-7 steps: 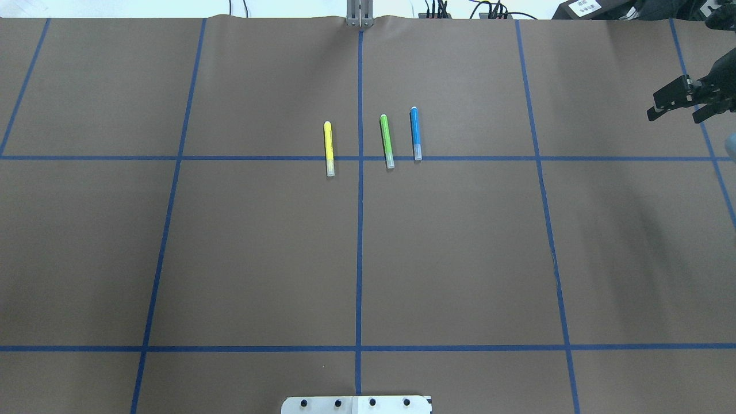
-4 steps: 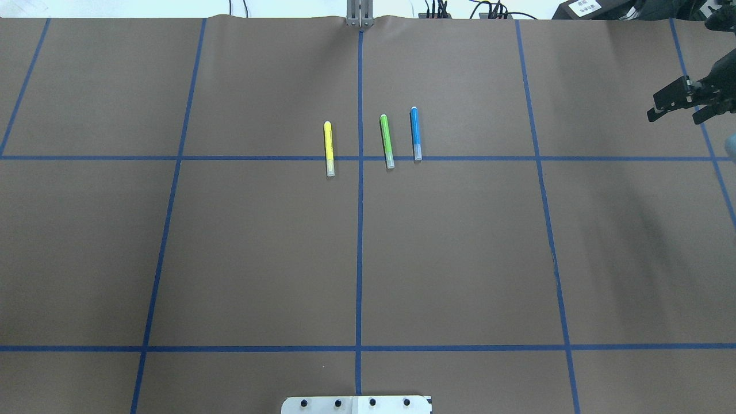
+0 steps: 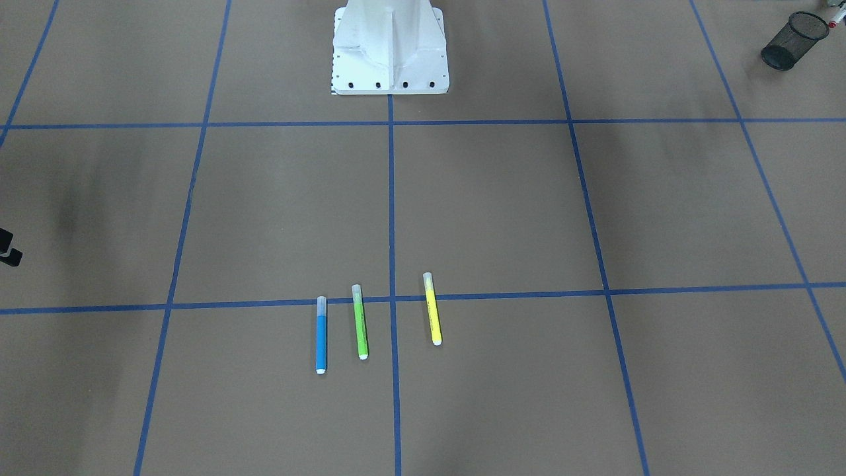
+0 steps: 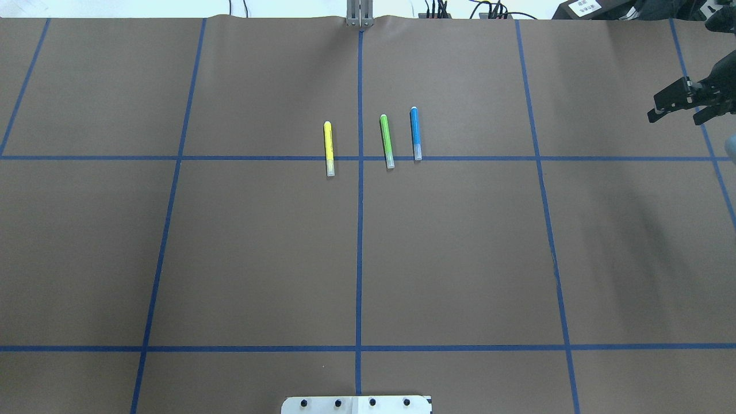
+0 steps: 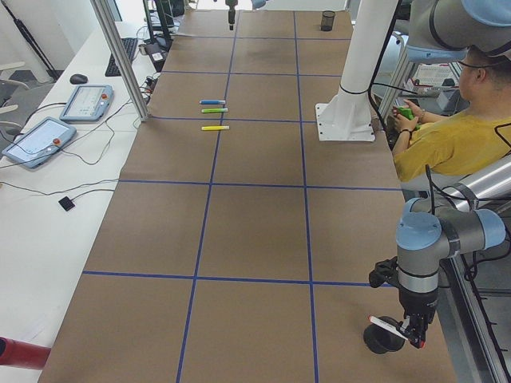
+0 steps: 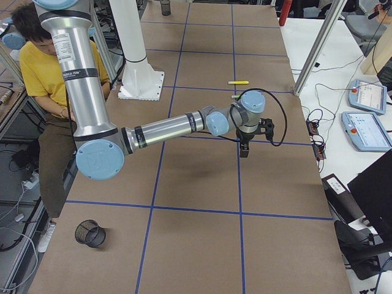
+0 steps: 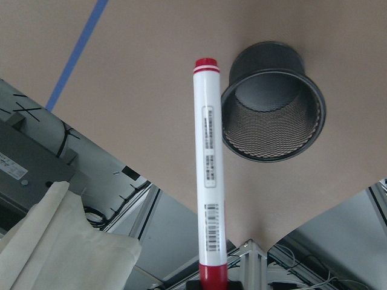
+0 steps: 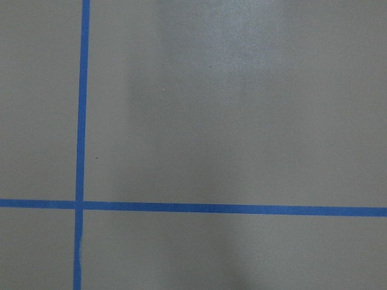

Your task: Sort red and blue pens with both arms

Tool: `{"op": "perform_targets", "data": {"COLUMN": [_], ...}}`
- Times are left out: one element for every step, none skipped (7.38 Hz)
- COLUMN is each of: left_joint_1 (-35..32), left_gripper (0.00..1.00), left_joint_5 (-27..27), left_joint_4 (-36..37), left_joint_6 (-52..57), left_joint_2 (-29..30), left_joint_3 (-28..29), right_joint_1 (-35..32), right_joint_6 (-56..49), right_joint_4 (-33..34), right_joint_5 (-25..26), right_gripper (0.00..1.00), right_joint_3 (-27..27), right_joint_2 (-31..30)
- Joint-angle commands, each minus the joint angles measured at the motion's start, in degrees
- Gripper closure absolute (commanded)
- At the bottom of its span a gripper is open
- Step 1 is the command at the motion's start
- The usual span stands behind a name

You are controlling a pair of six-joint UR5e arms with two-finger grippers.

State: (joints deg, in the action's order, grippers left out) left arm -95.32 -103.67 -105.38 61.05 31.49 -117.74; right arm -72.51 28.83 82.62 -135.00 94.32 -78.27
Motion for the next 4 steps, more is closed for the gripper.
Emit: {"op": "perform_targets", "data": {"left_joint_1": [-0.05,-0.05,-0.05,-0.05], "left_gripper": [1.00,1.00,1.00,1.00], "left_joint_5": [-0.31,-0.31,-0.31,-0.31], "left_joint_4": [-0.09,-0.18,-0.35,-0.44], "left_joint_6": [-0.23,-0.31,-0.40,-0.49], "left_joint_2": [-0.55,-0.38,-0.12,-0.11], "left_joint_3": [1.27,2.85,4.08,4.70], "right_joint_1": [0.00,0.00,0.00,0.00], "right_joint_6": [0.00,0.00,0.00,0.00], "right_joint_4": [0.00,0.00,0.00,0.00], "right_joint_5": [0.00,0.00,0.00,0.00], "right_gripper": [0.00,0.00,0.00,0.00], "right_joint_3": [-0.10,-0.10,-0.02,-0.10], "right_joint_2": [-0.04,-0.04,-0.04,-0.04]}}
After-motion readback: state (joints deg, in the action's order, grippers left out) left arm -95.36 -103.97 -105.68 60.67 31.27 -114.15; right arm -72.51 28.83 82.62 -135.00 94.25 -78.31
